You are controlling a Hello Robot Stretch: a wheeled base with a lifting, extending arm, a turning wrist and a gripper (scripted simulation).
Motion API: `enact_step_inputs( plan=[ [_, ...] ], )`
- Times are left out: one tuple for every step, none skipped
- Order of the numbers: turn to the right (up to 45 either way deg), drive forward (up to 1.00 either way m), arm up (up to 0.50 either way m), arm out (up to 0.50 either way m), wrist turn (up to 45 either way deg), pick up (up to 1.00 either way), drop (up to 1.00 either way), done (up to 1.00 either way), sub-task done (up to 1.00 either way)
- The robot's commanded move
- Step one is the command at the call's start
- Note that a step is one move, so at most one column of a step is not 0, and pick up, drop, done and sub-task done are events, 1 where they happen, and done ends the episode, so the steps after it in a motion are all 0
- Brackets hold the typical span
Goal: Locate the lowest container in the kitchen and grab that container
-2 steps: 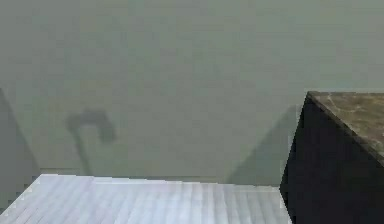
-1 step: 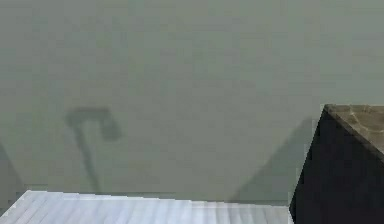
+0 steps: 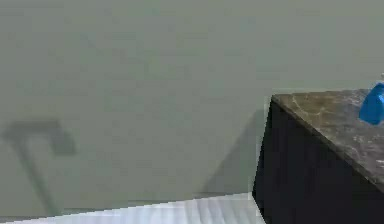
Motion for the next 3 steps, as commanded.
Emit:
enact_step_inputs(
  plan=[
    [0.0, 0.40, 0.00, 0.00, 0.0, 0.00, 0.00, 0.00, 0.00],
    [45.0, 0.00, 0.00, 0.00, 0.0, 0.00, 0.00, 0.00, 0.00],
    [45.0, 0.00, 0.00, 0.00, 0.0, 0.00, 0.00, 0.00, 0.00]
  ],
)
